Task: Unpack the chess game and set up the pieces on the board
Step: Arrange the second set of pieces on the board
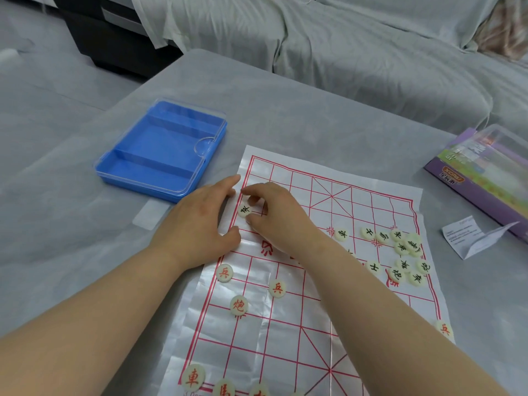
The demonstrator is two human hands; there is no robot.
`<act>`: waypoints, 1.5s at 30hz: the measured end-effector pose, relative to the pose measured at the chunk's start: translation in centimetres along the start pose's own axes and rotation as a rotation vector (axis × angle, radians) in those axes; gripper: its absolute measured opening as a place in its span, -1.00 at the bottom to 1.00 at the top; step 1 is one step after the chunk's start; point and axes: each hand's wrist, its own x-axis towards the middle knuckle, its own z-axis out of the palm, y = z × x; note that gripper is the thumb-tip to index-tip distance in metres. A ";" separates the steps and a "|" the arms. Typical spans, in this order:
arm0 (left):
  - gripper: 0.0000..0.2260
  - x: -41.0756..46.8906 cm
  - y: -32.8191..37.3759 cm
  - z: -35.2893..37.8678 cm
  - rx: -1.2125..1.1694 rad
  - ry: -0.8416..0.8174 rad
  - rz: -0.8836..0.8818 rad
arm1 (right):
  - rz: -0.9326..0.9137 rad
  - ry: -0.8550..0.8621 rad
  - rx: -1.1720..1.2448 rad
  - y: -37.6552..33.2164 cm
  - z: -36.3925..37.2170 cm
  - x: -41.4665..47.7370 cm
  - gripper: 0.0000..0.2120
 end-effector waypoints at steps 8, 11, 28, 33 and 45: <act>-0.33 -0.1 0.1 0.0 0.015 0.021 0.010 | 0.042 0.092 -0.126 -0.3 1.0 0.5 -0.68; -0.33 -0.1 0.1 0.0 0.037 0.018 0.005 | 0.027 0.094 -0.101 -0.2 0.9 0.7 -0.69; -0.40 -0.3 1.4 -0.5 0.180 -0.051 -0.003 | 0.308 0.043 -0.116 7.4 -7.4 -7.4 -0.72; -0.38 -0.3 1.7 -0.5 0.200 -0.066 -0.026 | 0.301 0.022 -0.294 7.1 -6.9 -6.3 -0.67; -0.38 -0.3 1.7 -0.5 0.197 -0.082 -0.046 | 0.260 -0.042 -0.364 7.2 -6.2 -8.5 -0.68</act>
